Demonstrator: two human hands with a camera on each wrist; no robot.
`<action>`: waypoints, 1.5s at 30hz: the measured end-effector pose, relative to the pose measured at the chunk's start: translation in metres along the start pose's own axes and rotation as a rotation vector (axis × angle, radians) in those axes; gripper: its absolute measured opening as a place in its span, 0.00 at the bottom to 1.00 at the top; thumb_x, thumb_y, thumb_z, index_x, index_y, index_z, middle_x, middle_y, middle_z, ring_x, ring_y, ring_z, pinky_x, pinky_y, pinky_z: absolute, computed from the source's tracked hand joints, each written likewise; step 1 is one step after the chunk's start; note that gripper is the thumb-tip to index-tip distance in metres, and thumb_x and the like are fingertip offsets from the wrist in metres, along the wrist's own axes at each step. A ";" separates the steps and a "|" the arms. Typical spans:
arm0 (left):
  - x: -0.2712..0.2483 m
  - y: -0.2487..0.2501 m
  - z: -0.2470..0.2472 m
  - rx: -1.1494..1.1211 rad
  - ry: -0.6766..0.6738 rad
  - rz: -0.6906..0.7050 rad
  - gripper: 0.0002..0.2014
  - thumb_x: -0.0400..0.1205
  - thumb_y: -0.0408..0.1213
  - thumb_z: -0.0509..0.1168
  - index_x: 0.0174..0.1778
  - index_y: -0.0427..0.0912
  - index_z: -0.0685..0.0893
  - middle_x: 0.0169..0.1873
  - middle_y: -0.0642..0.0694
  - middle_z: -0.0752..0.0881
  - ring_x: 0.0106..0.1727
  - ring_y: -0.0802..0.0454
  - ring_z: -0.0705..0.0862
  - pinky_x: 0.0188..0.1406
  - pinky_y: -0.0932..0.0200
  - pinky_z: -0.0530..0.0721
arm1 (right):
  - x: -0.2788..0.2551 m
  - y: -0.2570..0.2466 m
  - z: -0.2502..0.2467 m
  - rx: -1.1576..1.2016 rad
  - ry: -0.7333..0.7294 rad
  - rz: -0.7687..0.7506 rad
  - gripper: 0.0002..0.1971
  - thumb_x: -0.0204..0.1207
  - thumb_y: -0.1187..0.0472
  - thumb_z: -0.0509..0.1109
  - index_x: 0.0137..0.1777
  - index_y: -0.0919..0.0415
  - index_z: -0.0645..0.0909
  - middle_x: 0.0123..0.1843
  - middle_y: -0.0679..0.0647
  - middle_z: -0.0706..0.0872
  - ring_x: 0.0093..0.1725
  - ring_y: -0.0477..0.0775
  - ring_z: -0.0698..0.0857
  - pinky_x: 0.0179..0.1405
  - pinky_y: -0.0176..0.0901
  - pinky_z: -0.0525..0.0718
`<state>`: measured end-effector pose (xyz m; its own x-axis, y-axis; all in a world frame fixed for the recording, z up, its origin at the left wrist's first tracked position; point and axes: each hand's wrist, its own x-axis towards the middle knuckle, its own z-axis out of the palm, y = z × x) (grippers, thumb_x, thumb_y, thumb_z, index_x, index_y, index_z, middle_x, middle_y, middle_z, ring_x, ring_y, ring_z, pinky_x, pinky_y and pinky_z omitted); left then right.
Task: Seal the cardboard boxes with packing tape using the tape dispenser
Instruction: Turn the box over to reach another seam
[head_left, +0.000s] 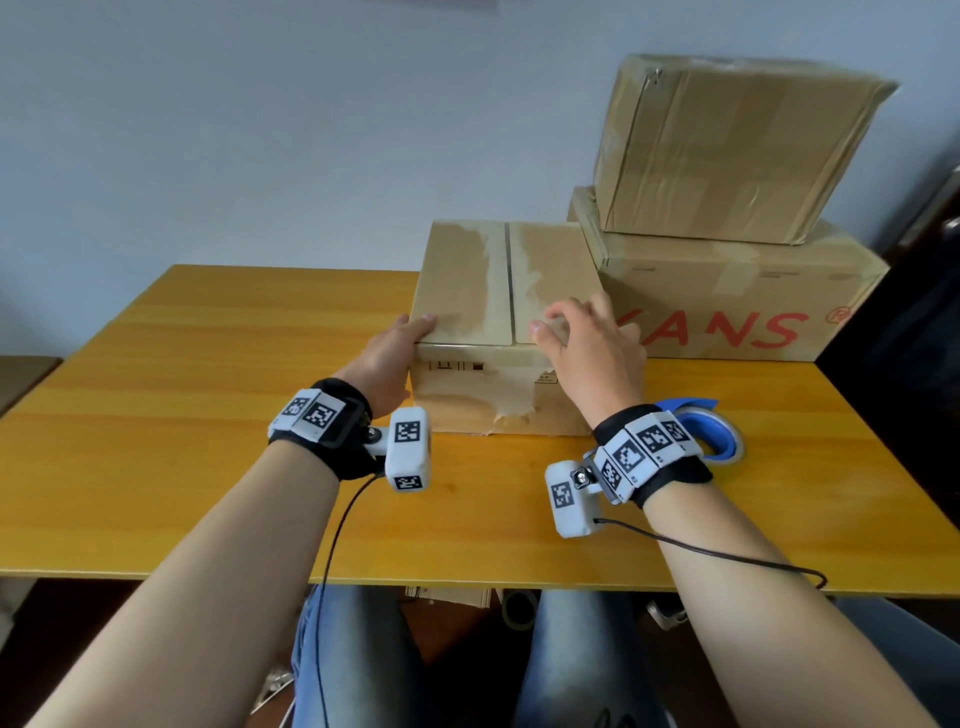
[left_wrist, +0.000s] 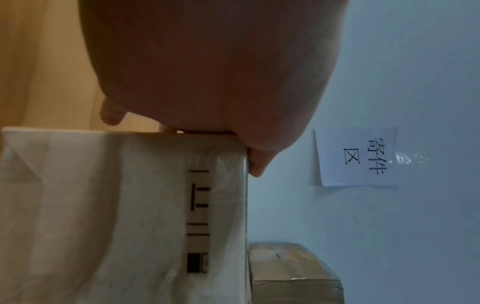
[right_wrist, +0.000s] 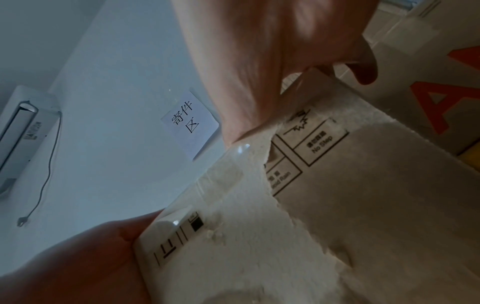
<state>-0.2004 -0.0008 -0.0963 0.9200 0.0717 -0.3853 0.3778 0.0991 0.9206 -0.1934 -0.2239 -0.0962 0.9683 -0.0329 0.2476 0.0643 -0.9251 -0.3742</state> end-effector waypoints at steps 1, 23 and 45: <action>-0.004 0.003 0.002 0.054 0.014 -0.001 0.40 0.83 0.57 0.66 0.89 0.54 0.54 0.83 0.46 0.69 0.80 0.41 0.70 0.79 0.27 0.62 | 0.000 0.000 -0.001 -0.004 -0.006 0.004 0.20 0.84 0.34 0.57 0.66 0.42 0.78 0.67 0.50 0.74 0.60 0.70 0.77 0.59 0.61 0.77; 0.002 -0.005 0.019 0.376 0.280 0.342 0.41 0.68 0.54 0.83 0.74 0.44 0.75 0.58 0.53 0.87 0.58 0.51 0.87 0.56 0.50 0.88 | -0.003 0.014 -0.006 0.145 0.079 0.106 0.32 0.68 0.23 0.66 0.67 0.38 0.77 0.69 0.44 0.73 0.55 0.57 0.86 0.78 0.76 0.62; 0.007 -0.007 -0.002 0.261 0.244 0.431 0.38 0.73 0.49 0.81 0.78 0.45 0.75 0.56 0.55 0.86 0.55 0.58 0.86 0.47 0.63 0.85 | 0.008 0.052 0.006 0.809 0.094 0.202 0.22 0.77 0.47 0.77 0.68 0.56 0.86 0.46 0.33 0.86 0.43 0.18 0.82 0.40 0.15 0.77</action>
<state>-0.1970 0.0014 -0.1054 0.9578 0.2824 0.0539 0.0151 -0.2368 0.9715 -0.1810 -0.2697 -0.1195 0.9580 -0.2330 0.1673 0.0801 -0.3425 -0.9361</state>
